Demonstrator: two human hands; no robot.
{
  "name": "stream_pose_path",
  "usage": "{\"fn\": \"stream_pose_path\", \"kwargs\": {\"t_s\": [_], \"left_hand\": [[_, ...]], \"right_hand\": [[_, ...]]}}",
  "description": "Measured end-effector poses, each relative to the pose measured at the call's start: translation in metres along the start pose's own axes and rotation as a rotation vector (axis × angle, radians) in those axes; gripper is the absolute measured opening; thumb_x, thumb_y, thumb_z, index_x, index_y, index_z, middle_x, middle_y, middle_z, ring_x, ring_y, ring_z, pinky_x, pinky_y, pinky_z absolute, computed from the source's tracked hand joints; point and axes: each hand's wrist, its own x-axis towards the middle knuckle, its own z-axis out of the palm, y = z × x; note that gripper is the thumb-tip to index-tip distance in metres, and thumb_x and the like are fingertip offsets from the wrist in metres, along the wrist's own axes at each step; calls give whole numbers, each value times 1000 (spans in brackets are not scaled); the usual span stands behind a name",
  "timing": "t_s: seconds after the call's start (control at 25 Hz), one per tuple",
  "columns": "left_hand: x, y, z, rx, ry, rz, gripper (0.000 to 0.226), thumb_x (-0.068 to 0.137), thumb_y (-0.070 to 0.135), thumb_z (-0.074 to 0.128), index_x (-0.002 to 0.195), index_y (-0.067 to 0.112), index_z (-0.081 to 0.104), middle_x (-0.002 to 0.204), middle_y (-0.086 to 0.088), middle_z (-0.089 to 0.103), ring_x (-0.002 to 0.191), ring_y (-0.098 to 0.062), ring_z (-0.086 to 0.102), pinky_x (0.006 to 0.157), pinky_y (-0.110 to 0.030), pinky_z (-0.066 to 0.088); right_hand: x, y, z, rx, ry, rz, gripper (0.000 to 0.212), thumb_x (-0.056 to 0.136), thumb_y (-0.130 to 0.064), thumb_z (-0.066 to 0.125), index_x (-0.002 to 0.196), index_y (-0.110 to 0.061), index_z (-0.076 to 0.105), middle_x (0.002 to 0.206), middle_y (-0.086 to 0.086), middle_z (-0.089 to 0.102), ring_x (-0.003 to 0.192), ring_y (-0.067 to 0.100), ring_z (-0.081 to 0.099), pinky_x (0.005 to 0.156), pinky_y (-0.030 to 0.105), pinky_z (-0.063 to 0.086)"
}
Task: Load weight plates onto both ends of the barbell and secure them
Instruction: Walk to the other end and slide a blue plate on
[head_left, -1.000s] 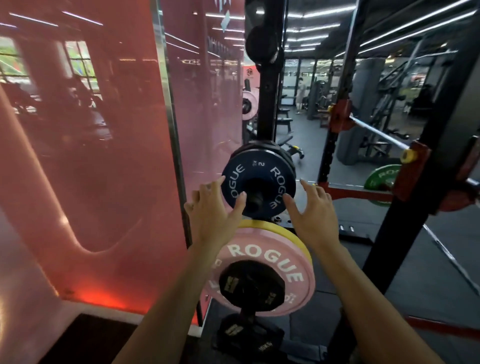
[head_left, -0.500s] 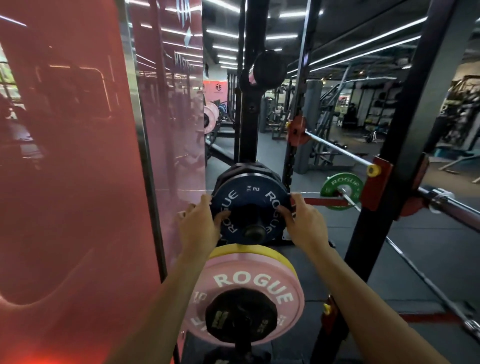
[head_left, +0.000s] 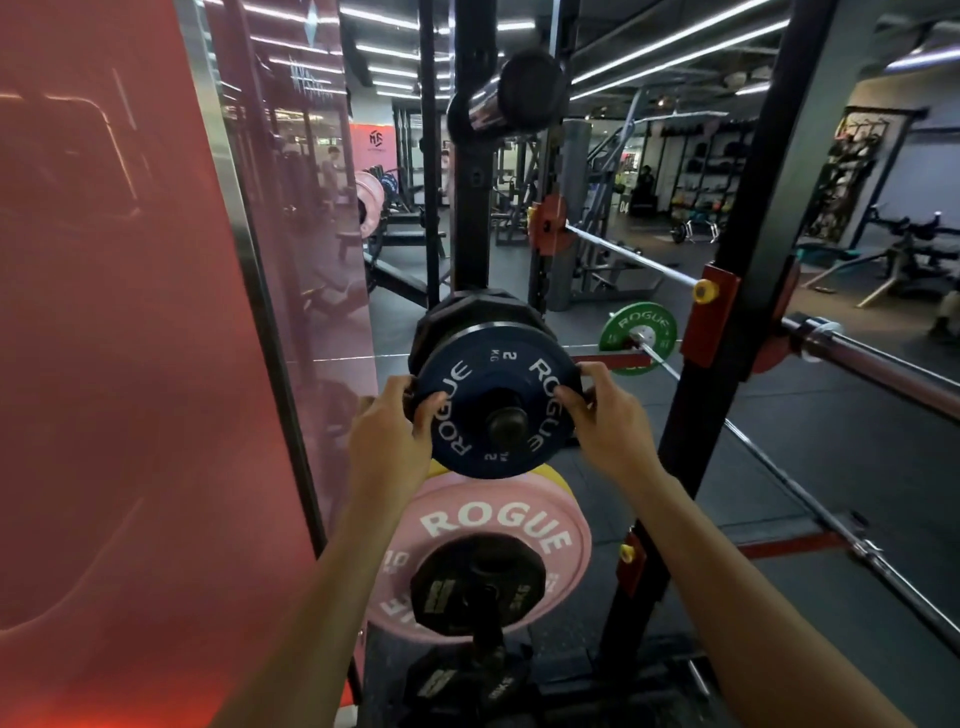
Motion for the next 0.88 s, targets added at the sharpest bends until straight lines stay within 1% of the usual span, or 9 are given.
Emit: {"fn": "stream_pose_path", "kwargs": {"t_s": [0.08, 0.16, 0.28, 0.36, 0.44, 0.48, 0.56, 0.76, 0.88], "left_hand": [[-15, 3, -9, -60, 41, 58, 44, 91, 65, 47, 109, 26, 56, 88, 11, 60, 84, 1, 48, 65, -15, 36], [-32, 8, -18, -89, 51, 110, 40, 93, 66, 47, 109, 30, 54, 90, 13, 58, 85, 6, 44, 66, -9, 35], [-51, 24, -23, -71, 31, 165, 36, 94, 61, 51, 110, 29, 54, 91, 12, 58, 91, -4, 44, 68, -12, 32], [-55, 46, -19, -63, 7, 169, 36, 92, 55, 55, 110, 24, 57, 92, 5, 60, 89, -6, 45, 68, -11, 32], [-59, 77, -6, -86, -1, 179, 36, 90, 49, 59, 108, 17, 61, 90, 1, 59, 88, -11, 48, 68, -17, 41], [-63, 94, 3, -106, -9, 193, 35, 90, 44, 62, 107, 14, 62, 89, 0, 60, 89, -17, 51, 69, -27, 48], [-75, 131, 25, -134, -35, 210, 32, 90, 38, 66, 105, 9, 64, 89, -5, 64, 92, -24, 52, 73, -44, 49], [-113, 236, 99, -213, -58, 277, 31, 92, 38, 66, 102, 8, 64, 86, -5, 65, 88, -26, 53, 76, -40, 43], [-141, 318, 153, -276, -48, 353, 30, 92, 39, 67, 100, 9, 65, 85, -1, 66, 86, -23, 54, 77, -39, 45]], "right_hand": [[-19, -2, -11, 58, 20, -34, 29, 97, -37, 56, 116, -15, 53, 86, 1, 66, 74, 23, 63, 60, 38, 48], [-43, -1, -19, 118, 47, -65, 25, 97, -33, 57, 115, -16, 53, 85, -3, 66, 72, 16, 63, 61, 35, 50], [-73, 9, -28, 187, 80, -48, 23, 97, -32, 57, 116, -19, 53, 84, -12, 64, 72, 2, 61, 59, 18, 45], [-84, 20, -42, 224, 97, -11, 25, 97, -36, 55, 116, -20, 53, 87, -13, 64, 75, 0, 62, 62, 14, 45], [-93, 38, -65, 220, 118, 25, 26, 96, -40, 54, 116, -23, 53, 90, -9, 65, 80, 5, 63, 67, 25, 51], [-97, 49, -80, 203, 139, 34, 25, 96, -41, 55, 116, -25, 53, 91, -8, 65, 82, 8, 64, 68, 29, 52], [-108, 77, -116, 160, 187, 54, 22, 95, -42, 56, 114, -31, 53, 89, -9, 65, 82, 9, 63, 68, 30, 50], [-142, 153, -224, 93, 269, 113, 20, 95, -44, 56, 112, -35, 53, 93, -7, 66, 83, 12, 64, 71, 38, 54], [-168, 211, -302, 38, 342, 163, 19, 93, -43, 58, 111, -36, 54, 96, -6, 67, 87, 14, 64, 74, 37, 54]]}}
